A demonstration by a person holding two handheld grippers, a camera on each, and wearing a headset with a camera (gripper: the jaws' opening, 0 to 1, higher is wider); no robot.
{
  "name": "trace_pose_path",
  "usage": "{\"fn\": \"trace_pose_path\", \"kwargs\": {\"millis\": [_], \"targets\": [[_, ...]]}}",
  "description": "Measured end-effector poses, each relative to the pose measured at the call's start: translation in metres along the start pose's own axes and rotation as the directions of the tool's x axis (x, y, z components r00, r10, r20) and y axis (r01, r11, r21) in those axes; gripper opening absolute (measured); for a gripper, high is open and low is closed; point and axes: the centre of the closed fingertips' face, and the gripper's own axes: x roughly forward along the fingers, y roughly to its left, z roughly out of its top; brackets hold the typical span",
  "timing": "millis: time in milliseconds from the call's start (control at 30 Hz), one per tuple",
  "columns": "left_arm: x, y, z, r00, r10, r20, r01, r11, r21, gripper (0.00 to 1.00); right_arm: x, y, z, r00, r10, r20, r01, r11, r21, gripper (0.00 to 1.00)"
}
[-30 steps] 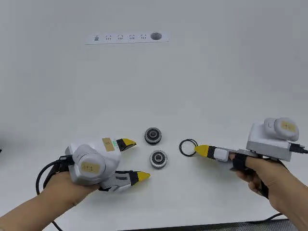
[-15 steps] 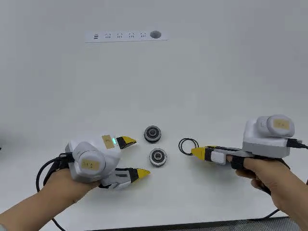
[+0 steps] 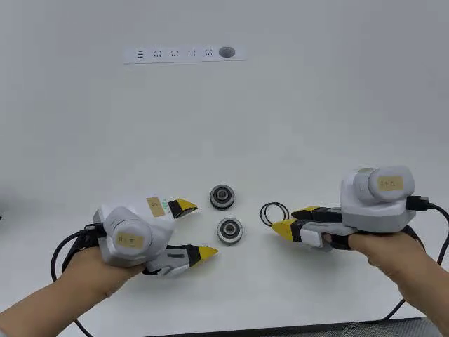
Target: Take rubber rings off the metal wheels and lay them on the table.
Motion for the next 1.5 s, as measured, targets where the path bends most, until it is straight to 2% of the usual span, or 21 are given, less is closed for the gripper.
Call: {"fn": "trace_pose_path", "kwargs": {"millis": [300,500,833,1333,1500], "targets": [[-0.001,0.005,0.003,1.0000,0.008,0.003,-0.008,1.000,-0.001,0.49,0.004,0.007,0.004,0.9998,0.021,0.007,-0.021,1.000,0.005,0.34],[-0.002,0.016,0.010,0.9994,0.031,0.016,-0.031,0.999,-0.010,0.48,0.005,0.011,0.011,0.9990,0.032,0.032,-0.033,0.999,0.030,0.33],[0.001,0.032,0.026,0.9975,0.062,0.036,-0.062,0.998,0.003,0.40,0.008,0.018,0.013,0.9984,0.050,0.028,-0.050,0.999,0.019,0.33],[0.015,0.039,0.038,0.9978,0.064,0.018,-0.064,0.997,0.030,0.25,0.014,0.021,0.014,0.9977,0.061,0.028,-0.062,0.998,0.018,0.32],[0.022,0.042,0.039,0.9981,0.062,0.006,-0.062,0.997,0.034,0.24,0.015,0.022,0.014,0.9976,0.064,0.027,-0.065,0.998,0.019,0.32]]}}
